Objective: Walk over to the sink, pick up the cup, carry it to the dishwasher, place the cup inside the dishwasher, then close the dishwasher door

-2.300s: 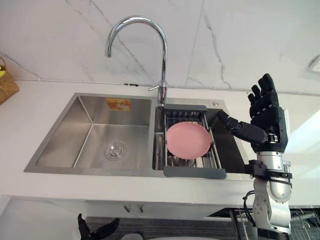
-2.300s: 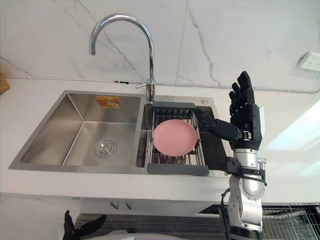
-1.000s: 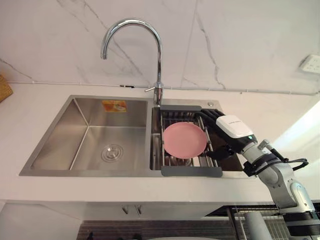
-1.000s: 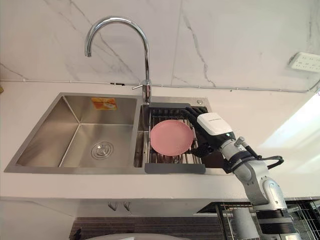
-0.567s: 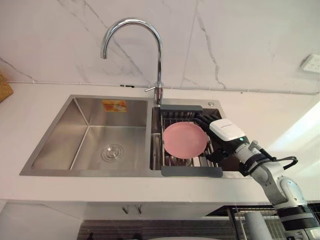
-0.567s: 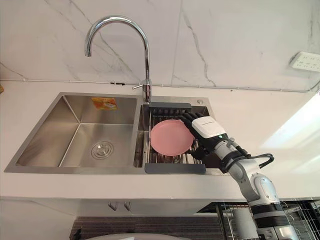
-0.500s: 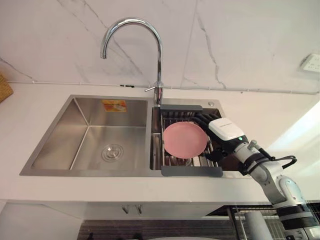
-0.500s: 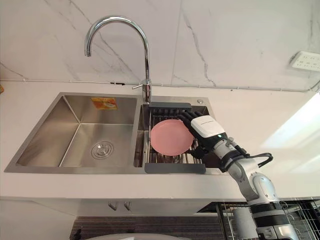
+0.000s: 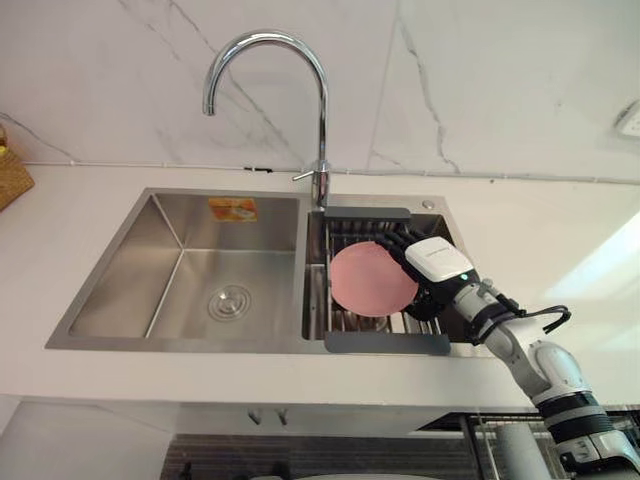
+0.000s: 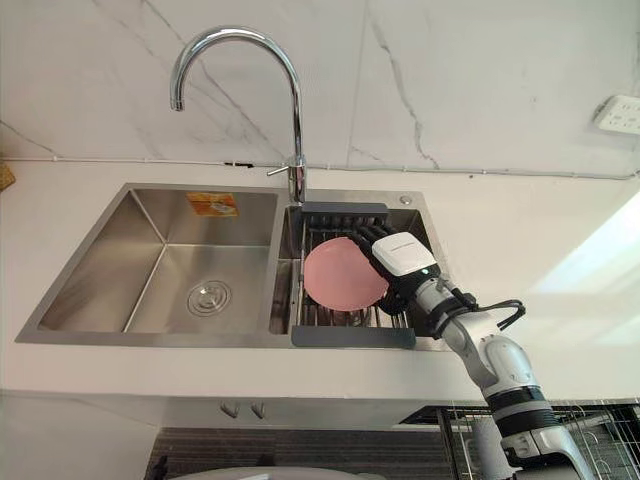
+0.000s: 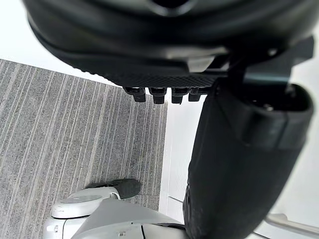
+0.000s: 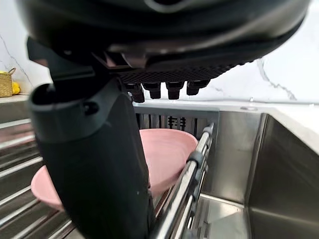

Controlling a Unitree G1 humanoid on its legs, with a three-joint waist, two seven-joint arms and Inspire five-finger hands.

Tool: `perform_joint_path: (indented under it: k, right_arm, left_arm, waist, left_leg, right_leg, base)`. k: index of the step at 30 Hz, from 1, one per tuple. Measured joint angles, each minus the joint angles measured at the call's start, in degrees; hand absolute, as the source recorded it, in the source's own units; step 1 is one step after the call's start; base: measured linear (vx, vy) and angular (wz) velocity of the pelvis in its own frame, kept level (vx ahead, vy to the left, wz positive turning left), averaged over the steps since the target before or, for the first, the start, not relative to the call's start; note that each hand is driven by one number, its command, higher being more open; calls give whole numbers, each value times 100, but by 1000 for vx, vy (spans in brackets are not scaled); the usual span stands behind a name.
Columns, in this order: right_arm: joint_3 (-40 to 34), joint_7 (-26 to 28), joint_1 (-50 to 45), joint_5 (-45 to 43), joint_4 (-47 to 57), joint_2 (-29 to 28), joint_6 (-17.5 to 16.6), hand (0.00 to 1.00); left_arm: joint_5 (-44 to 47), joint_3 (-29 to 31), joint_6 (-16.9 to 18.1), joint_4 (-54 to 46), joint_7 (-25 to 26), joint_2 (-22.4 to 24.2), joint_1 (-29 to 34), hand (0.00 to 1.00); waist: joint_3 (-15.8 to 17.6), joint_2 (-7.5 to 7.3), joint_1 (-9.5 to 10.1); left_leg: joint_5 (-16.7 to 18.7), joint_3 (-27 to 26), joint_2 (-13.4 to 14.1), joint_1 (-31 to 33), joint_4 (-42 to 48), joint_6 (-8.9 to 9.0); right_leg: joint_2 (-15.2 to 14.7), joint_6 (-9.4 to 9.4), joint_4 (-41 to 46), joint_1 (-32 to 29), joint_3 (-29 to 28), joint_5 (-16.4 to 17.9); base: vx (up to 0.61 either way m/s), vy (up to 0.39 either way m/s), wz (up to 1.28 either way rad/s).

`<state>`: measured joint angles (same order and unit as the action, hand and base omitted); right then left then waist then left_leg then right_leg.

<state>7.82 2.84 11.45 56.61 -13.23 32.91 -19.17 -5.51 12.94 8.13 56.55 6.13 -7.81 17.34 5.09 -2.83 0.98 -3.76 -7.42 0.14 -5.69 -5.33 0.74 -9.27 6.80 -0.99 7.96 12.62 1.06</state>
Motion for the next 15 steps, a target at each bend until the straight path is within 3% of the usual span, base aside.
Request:
perform_joint_path:
  k: [10, 15]
  right_arm:
    - [166, -553, 206, 343, -395, -178, 61, 100]
    - [285, -1158, 210, 461, -649, -217, 156, 100]
  left_arm:
    - [12, -94, -34, 1, 14, -13, 2, 100]
    - [13, -115, -31, 1, 97, -16, 0, 100]
  waist:
    - [17, 27, -5]
    - [22, 34, -15]
  left_leg:
    - [-20, 53, -2, 15, -3, 4]
    - [-47, 72, 4, 15, -5, 6]
  right_leg:
    - [0, 0, -16, 15, 48, 0]
    - [4, -1, -15, 24, 75, 1]
  base:
    - [0, 0, 0]
    - [-26, -7, 1]
